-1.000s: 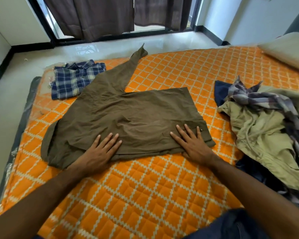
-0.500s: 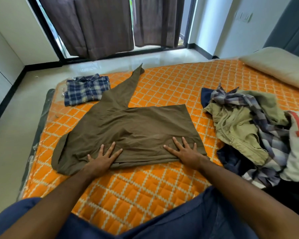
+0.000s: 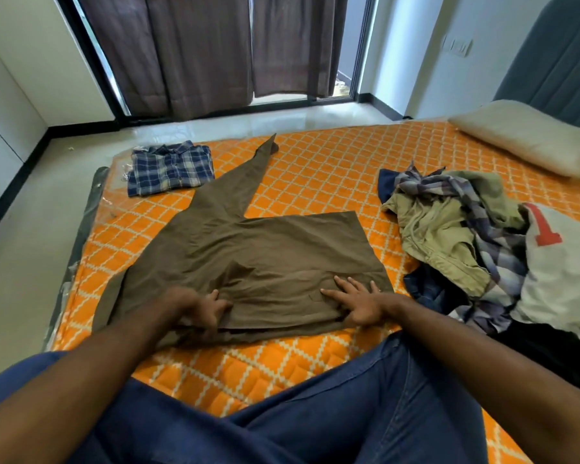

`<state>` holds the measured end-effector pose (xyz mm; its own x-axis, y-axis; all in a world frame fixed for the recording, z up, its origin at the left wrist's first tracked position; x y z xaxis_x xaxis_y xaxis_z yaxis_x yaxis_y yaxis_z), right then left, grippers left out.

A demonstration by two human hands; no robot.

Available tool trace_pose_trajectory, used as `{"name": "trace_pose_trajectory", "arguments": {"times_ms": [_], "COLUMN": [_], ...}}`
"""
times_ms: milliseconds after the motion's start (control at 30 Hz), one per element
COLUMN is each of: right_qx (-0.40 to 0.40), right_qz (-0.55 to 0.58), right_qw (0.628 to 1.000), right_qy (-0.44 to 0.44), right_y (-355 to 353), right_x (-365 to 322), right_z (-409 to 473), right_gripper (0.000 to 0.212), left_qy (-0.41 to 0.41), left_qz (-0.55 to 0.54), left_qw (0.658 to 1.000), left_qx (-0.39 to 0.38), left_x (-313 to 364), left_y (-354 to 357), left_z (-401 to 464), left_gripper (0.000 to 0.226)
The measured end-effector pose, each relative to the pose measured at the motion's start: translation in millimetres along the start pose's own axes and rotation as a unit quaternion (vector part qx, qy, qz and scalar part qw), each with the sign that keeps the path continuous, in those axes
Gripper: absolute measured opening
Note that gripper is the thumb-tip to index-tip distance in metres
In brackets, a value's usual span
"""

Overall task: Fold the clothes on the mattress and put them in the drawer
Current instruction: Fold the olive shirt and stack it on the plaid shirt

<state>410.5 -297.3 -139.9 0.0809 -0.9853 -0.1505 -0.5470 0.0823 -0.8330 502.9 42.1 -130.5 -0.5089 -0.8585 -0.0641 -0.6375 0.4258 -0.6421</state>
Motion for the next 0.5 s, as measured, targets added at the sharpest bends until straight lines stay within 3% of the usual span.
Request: {"name": "trace_pose_trajectory", "arguments": {"times_ms": [33,100,167,233,333,500], "right_qx": [0.023,0.098,0.167,0.202,0.219,0.298], "right_qz": [0.021,0.037,0.048,0.041,0.008,0.049], "right_qw": [1.0,0.995,0.985,0.978,0.975,0.953], "right_qy": [-0.002,-0.003,-0.012,-0.031,-0.049,0.006], "right_y": [-9.7,-27.4,-37.7,-33.7,-8.1,2.0], "right_x": [0.7,1.0,-1.5,-9.0,-12.1,4.7], "right_z": [4.6,16.5,37.1,57.6,73.3,89.2], "right_gripper": [0.075,0.062,0.064,0.07,0.078,0.085], "left_qy": [0.012,0.044,0.075,0.109,0.116,0.09], "left_qz": [-0.009,0.033,0.086,0.061,-0.019,-0.026], "left_qw": [1.0,0.989,0.936,0.885,0.9,0.901], "left_qx": [0.015,0.138,0.333,0.448,0.419,0.424], "left_x": [2.4,12.4,23.0,35.0,37.0,29.7], "left_y": [-21.2,-62.9,-88.6,-79.1,-30.9,-10.7], "left_z": [3.9,10.8,19.2,32.2,66.9,88.1], "left_gripper": [0.066,0.041,0.041,0.052,0.069,0.069]}}
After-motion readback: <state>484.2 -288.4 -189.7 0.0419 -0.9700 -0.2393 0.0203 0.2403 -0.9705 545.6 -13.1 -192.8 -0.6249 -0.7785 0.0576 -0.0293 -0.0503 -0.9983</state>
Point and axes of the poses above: each hand's wrist, its own z-axis towards the middle knuckle, its own y-axis out of the palm, x = y × z, the point moved 5 cm from there along z, towards the middle knuckle, and after that the axes turned 9 degrees about x, right-handed, at the moved point
